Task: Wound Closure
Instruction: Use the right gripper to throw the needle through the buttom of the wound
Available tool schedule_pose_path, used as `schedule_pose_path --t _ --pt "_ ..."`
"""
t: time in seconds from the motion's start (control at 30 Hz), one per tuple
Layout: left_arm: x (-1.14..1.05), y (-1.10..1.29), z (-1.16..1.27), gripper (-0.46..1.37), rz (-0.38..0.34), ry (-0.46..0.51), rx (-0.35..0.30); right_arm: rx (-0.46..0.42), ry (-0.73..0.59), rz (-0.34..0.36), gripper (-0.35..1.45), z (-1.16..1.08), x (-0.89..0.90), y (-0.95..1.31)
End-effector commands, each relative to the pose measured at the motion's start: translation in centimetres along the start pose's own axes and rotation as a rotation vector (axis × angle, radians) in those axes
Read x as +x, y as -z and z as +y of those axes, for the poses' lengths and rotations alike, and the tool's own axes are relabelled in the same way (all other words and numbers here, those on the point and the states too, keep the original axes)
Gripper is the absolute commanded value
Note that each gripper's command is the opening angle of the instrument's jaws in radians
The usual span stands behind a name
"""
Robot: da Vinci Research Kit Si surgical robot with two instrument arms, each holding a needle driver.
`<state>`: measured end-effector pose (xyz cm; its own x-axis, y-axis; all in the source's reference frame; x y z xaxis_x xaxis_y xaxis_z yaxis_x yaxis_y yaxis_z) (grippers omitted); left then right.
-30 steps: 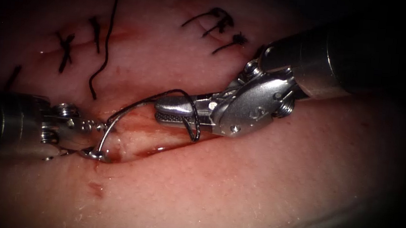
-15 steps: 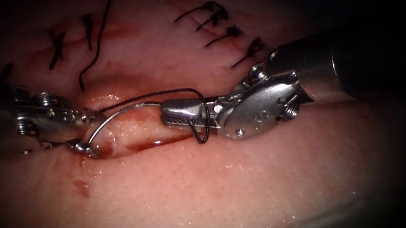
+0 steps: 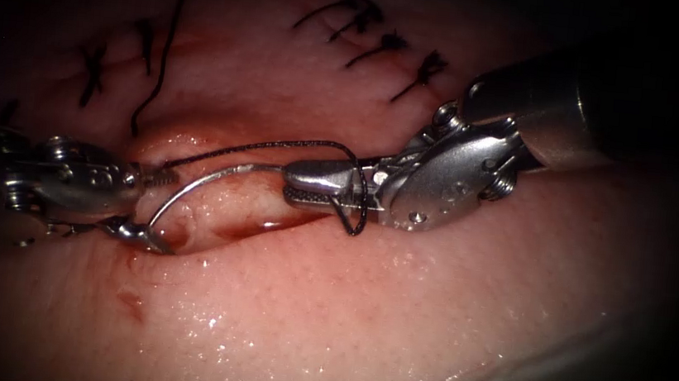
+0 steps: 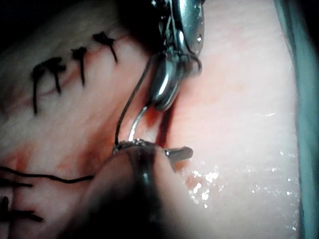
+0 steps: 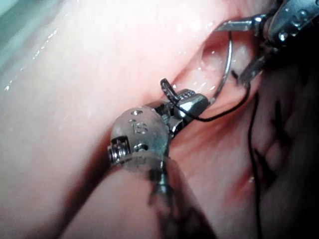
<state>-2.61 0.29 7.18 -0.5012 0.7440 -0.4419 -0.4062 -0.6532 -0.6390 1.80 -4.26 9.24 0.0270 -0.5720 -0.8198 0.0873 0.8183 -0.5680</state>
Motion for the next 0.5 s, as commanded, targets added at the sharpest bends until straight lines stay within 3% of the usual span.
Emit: schedule_pose_path --t 0.03,0.3,0.5 --pt "-0.01 -0.02 -0.02 1.0 0.021 0.002 0.011 -0.008 0.0 0.0 -0.35 0.0 0.0 0.0" --pt "0.0 0.05 0.02 0.94 0.034 -0.014 0.011 -0.008 0.0 -0.001 -0.35 0.0 0.0 -0.01" --pt "-0.15 0.17 0.0 0.91 0.031 -0.009 0.004 -0.008 0.0 -0.002 -0.35 0.0 -0.01 0.0"
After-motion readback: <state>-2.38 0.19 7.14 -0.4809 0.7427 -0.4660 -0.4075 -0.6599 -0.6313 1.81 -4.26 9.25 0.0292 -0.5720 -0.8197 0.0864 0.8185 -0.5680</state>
